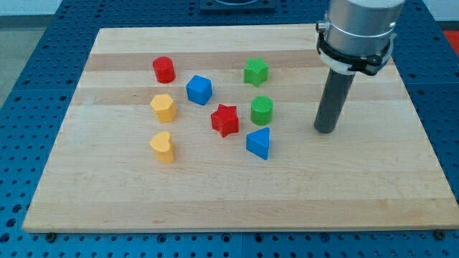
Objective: Point at the top center
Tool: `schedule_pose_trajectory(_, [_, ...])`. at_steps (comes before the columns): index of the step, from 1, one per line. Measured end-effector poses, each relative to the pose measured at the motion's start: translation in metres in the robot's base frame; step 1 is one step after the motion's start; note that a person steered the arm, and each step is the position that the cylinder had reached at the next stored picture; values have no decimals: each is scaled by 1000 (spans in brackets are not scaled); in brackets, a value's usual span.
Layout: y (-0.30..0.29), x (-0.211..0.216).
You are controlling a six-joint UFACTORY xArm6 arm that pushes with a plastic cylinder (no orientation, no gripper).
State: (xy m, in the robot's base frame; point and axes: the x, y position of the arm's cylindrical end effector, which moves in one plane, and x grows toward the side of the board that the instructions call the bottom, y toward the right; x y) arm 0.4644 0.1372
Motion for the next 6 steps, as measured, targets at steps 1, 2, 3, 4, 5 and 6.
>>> schedule_pose_trajectory(1, [0,-3])
schedule_pose_trajectory(2, [-13,-64])
schedule_pose_trajectory(3, [-47,-170])
schedule_pose_trajectory(4, [-97,-251])
schedule_pose_trajectory(5, [-124,-272])
schedule_pose_trajectory(6, [-180,-272])
